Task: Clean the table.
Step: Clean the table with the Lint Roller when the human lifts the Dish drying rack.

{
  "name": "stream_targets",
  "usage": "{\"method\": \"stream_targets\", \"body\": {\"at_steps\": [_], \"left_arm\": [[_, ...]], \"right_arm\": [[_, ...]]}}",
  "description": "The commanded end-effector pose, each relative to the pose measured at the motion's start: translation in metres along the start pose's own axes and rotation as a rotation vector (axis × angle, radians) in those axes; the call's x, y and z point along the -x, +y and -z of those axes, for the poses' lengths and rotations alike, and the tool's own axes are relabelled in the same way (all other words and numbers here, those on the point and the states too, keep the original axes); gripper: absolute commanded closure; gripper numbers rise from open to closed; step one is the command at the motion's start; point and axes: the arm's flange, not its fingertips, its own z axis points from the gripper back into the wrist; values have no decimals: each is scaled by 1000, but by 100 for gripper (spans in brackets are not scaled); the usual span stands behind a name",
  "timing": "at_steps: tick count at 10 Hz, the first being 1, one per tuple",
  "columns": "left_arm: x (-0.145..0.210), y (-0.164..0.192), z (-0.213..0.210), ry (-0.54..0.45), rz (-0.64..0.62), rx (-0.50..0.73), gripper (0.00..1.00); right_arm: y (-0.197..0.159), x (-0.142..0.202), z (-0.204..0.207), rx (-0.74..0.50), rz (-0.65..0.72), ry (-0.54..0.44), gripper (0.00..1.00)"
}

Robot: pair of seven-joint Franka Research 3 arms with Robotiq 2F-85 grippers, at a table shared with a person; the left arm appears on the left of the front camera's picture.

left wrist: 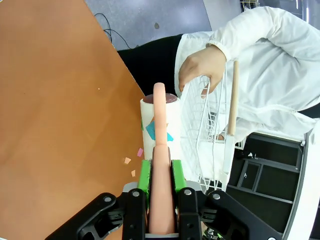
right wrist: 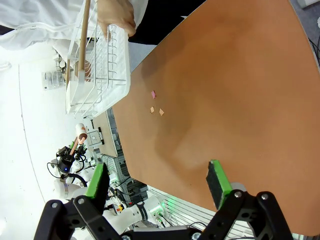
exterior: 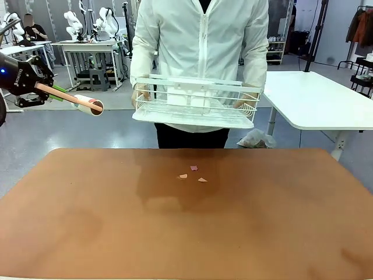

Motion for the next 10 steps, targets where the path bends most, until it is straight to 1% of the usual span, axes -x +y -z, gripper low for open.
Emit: {"method": "stream_targets", "body": {"at_steps": [1, 2, 3, 4, 5, 6, 7, 8, 9, 10], "left_arm": [[-1, 0, -1, -4, 1, 1, 99], [-1, 0, -1, -4, 1, 1, 99], [0, 0, 0, 0, 0, 0, 79], [-12, -14, -12, 76, 60, -45, 79], [-25, -35, -20, 177, 192, -108, 79], [-39, -58, -11, 245, 364, -179, 79], [-48, -68, 13, 224, 570, -212, 79], [-55, -63, 42, 243, 687, -255, 79], [-59, -54, 69, 289, 740, -264, 79], [-59, -51, 87, 312, 720, -248, 79]], "right_arm": [[2, 3, 1, 2, -2, -15, 0], [2, 3, 1, 2, -2, -15, 0], [2, 3, 1, 2, -2, -15, 0], [2, 3, 1, 2, -2, -15, 0], [2, 3, 1, 2, -2, -15, 0], [2, 3, 1, 2, -2, -15, 0], [2, 3, 1, 2, -2, -15, 0], [2, 3, 1, 2, -2, -15, 0], [2, 3, 1, 2, -2, -15, 0], [2, 3, 1, 2, -2, -15, 0]]}}
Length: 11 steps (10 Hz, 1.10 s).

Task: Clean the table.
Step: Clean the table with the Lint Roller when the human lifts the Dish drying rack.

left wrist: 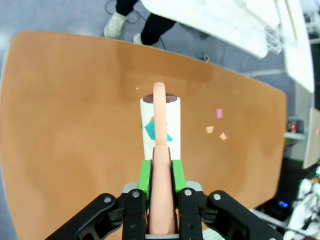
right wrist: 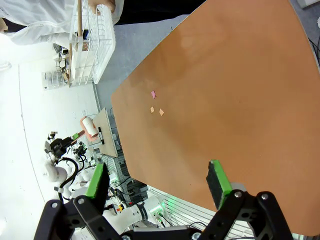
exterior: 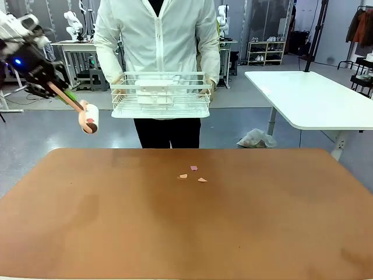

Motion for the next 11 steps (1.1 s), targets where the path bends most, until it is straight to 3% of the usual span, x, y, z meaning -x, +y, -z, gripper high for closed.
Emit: {"method": "stream_targets", "body": {"at_steps": [1, 3, 4, 5, 9, 11], "left_arm": [[-9, 8, 19, -24, 35, 74, 79], [-6, 5, 7, -63, 19, 110, 79], [-4, 6, -8, -115, -51, 149, 79], [-9, 4, 28, -12, 28, 59, 79], [-8, 4, 26, -19, 9, 76, 79], [-5, -23, 63, 12, 83, 143, 79]], "right_arm": [[2, 3, 1, 2, -1, -15, 0], [2, 3, 1, 2, -1, -15, 0], [2, 3, 1, 2, -1, -15, 0], [2, 3, 1, 2, -1, -15, 0], [2, 3, 1, 2, -1, -15, 0], [2, 3, 1, 2, -1, -15, 0]]}}
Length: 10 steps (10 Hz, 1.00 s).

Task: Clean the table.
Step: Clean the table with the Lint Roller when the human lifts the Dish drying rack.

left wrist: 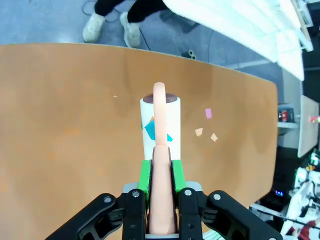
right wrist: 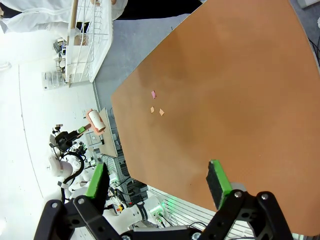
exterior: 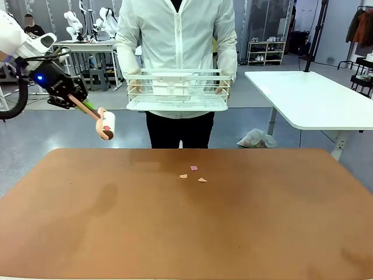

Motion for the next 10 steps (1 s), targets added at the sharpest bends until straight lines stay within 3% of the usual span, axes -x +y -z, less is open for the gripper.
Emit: {"method": "stream_targets", "body": {"at_steps": [1, 5, 10], "left_arm": [[-5, -15, 32, 15, 62, 73, 79], [10, -53, 103, 79, 75, 49, 79], [21, -63, 159, 176, 49, 35, 79]], "right_arm": [[2, 3, 1, 3, -1, -15, 0], [2, 3, 1, 3, -1, -15, 0], [2, 3, 1, 3, -1, -15, 0]]}}
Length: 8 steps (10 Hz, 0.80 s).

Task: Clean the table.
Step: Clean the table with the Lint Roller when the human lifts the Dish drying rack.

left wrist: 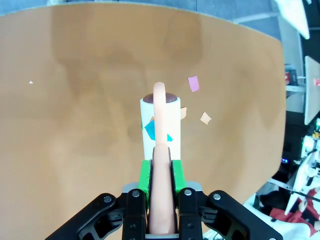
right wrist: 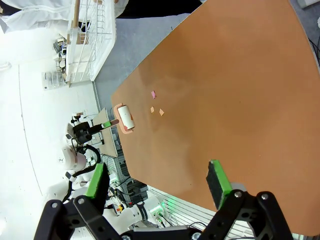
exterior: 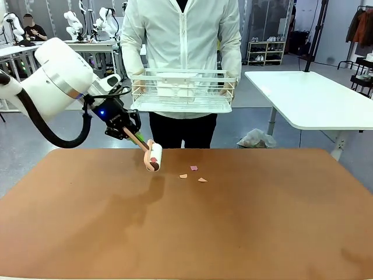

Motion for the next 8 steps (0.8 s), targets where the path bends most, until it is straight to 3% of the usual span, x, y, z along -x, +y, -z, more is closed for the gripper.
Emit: {"method": "stream_targets", "body": {"at_steps": [1, 3, 8], "left_arm": [[-19, -6, 14, 35, -30, -17, 79], [-32, -7, 37, 119, -52, -59, 79], [-30, -1, 68, 184, -62, -95, 79]], "right_arm": [[2, 3, 1, 3, -1, -15, 0], [2, 3, 1, 3, -1, -15, 0], [2, 3, 1, 3, -1, -15, 0]]}}
